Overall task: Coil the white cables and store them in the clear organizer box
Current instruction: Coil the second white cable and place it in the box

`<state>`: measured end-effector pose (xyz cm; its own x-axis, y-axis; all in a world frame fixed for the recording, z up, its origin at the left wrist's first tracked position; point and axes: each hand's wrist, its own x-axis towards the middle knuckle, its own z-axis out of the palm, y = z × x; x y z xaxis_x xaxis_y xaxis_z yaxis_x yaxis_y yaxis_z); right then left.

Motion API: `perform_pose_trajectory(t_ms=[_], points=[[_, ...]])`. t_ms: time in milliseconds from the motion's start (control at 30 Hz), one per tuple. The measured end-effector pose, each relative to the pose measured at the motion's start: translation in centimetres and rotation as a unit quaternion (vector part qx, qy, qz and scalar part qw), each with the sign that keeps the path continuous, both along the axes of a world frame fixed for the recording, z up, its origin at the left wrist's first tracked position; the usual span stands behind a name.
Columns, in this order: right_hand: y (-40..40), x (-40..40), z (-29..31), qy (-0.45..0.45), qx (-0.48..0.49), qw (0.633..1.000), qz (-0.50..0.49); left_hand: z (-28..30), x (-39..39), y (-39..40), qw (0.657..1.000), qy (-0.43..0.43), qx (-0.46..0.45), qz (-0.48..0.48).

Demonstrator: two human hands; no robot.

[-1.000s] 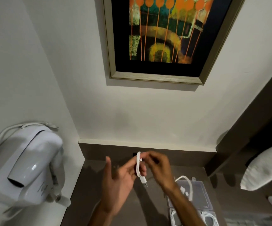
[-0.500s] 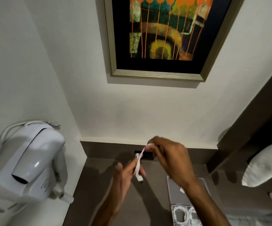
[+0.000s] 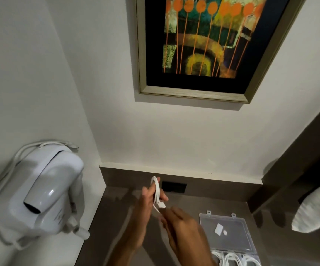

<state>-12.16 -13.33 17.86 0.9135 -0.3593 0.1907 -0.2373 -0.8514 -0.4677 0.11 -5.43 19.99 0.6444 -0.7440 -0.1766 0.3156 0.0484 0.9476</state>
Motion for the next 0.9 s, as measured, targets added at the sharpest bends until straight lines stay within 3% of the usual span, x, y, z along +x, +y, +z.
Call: perform_pose_trajectory(t_ms=[100, 167, 267, 367, 500, 567, 700, 833, 900], points=[[-1.5, -0.6, 2.4, -0.039, -0.074, 0.995, 0.050, -1.1, -1.6, -0.8, 0.997, -0.029, 0.077, 0.013], [-3.0, -1.1, 3.7, -0.071, -0.090, 0.990, 0.081, -1.5, -2.4, -0.3, 0.995, -0.089, 0.030, -0.020], [-5.1, -1.5, 5.4, -0.101, -0.069, 0.986, 0.109, -1.1, -1.9, 0.1, 0.997, -0.049, -0.023, -0.055], [-5.9, -1.8, 6.0, -0.114, -0.093, 0.982, 0.120, 0.1, -1.1, -0.2, 0.994, -0.048, -0.036, -0.087], [-7.3, -1.9, 7.0, -0.124, -0.138, 0.976, 0.115, -0.1, -0.7, -0.3, 0.982, -0.124, -0.027, -0.137], [-8.0, -1.7, 7.5, -0.120, -0.074, 0.977, 0.157, -0.2, -1.1, -0.2, 0.980, -0.119, -0.030, -0.157], [-8.8, -0.7, 6.7, -0.118, 0.212, 0.945, 0.218, -0.1, -1.1, 0.2, 0.981, -0.085, -0.031, -0.170], [-8.9, -0.4, 4.2, -0.169, 0.264, 0.939, 0.144, 0.2, -1.4, -0.6, 0.989, -0.050, -0.014, -0.141], [-8.5, -0.4, 3.1, -0.198, 0.269, 0.937, 0.100, 0.0, -2.1, -1.4, 0.993, -0.075, 0.012, -0.089]])
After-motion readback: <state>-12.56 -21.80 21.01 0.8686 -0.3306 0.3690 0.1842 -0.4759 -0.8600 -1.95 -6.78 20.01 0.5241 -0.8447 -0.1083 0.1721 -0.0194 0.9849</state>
